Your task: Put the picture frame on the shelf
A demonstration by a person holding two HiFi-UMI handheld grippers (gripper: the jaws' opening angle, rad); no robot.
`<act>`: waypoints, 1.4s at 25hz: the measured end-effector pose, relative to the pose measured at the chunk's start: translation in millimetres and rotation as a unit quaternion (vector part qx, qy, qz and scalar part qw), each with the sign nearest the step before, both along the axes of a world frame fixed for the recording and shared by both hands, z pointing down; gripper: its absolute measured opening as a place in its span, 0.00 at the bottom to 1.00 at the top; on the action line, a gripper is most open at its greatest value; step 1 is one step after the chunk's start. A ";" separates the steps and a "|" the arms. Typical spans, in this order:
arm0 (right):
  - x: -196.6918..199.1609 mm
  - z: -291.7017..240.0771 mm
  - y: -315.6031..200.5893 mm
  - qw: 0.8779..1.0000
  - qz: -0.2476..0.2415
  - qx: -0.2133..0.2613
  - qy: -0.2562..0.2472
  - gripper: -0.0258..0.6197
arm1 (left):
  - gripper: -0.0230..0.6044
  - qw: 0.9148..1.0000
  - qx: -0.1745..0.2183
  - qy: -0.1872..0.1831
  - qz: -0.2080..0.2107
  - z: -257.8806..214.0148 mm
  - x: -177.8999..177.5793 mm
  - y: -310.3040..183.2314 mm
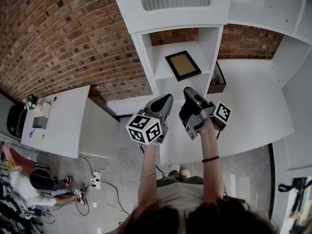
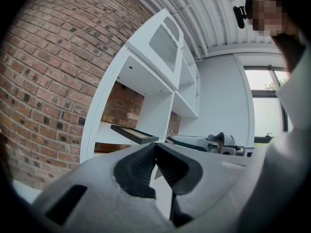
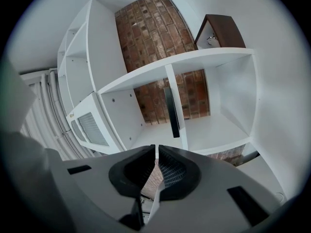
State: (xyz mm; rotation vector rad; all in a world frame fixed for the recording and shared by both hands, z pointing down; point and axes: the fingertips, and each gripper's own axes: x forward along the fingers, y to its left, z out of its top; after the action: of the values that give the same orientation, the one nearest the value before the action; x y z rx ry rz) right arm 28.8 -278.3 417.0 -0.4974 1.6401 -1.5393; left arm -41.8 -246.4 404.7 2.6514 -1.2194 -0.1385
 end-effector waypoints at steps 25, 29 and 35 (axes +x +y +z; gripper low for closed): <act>-7.8 -21.7 13.0 0.996 -0.039 0.077 0.010 0.05 | 0.05 1.000 0.014 -0.003 -0.002 -10.3 1.1 8.5; -8.4 -23.9 13.6 0.996 -0.045 0.082 0.002 0.05 | 0.05 1.000 0.014 -0.005 -0.003 -10.9 1.6 8.3; -7.7 -23.5 12.6 0.995 -0.049 0.085 0.003 0.05 | 0.05 1.000 0.015 -0.004 -0.005 -11.1 1.8 6.3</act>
State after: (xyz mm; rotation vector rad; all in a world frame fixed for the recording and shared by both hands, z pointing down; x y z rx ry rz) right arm 21.1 -265.7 393.5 -0.3346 1.8057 -1.4524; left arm -40.0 -240.0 393.6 2.6749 -1.2416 -0.1506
